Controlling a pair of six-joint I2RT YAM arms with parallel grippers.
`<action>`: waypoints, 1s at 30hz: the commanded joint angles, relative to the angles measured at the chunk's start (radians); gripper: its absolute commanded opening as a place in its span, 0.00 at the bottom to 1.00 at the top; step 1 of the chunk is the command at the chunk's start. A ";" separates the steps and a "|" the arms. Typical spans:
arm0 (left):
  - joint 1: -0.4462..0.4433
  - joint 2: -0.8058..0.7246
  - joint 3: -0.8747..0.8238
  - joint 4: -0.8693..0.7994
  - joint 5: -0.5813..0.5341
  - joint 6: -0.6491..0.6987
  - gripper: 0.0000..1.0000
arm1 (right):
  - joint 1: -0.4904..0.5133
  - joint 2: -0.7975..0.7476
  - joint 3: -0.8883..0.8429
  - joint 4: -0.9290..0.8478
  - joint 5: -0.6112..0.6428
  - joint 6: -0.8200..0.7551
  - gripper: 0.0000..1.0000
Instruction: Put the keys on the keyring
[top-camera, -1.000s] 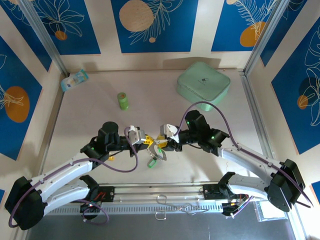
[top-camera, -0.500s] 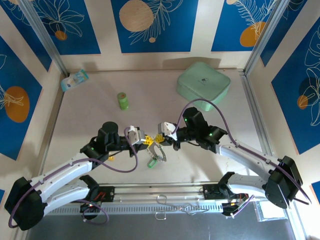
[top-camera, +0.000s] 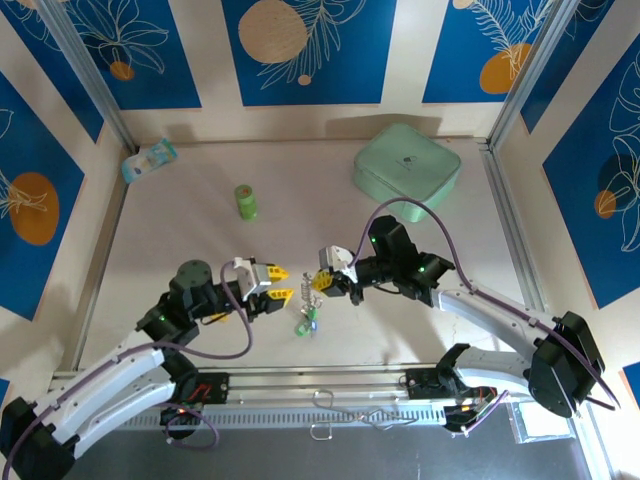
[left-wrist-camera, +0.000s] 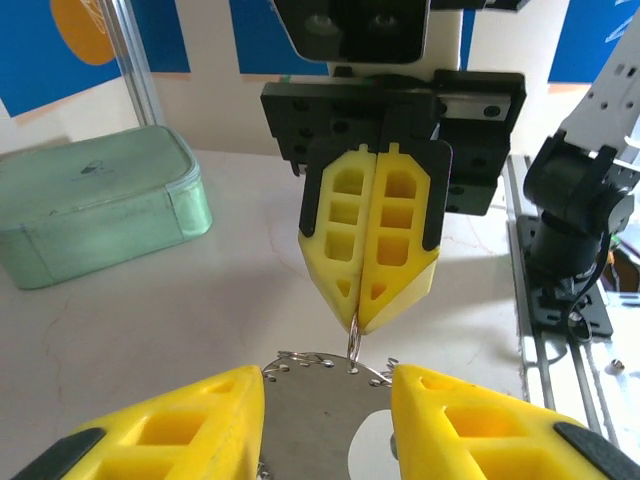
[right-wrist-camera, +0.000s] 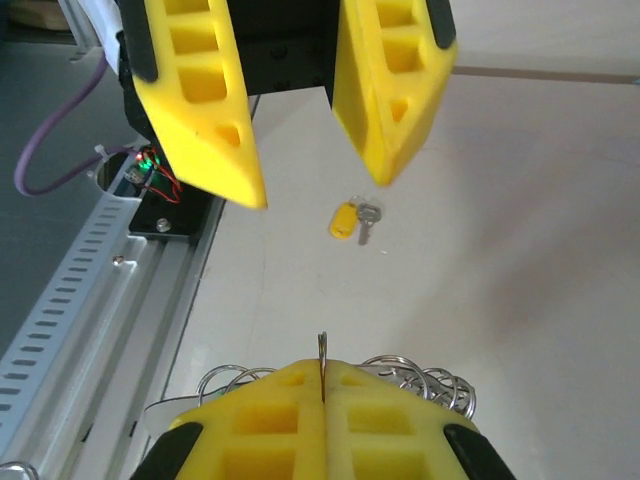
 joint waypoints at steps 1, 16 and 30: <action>0.000 0.000 -0.028 -0.010 -0.009 -0.070 0.37 | -0.004 -0.001 -0.016 0.077 -0.086 0.041 0.00; 0.000 0.156 -0.039 0.149 0.128 -0.055 0.31 | 0.043 0.013 -0.071 0.200 -0.057 0.093 0.00; -0.002 0.122 -0.004 -0.022 0.051 0.018 0.17 | 0.048 -0.021 -0.058 0.112 0.026 0.041 0.00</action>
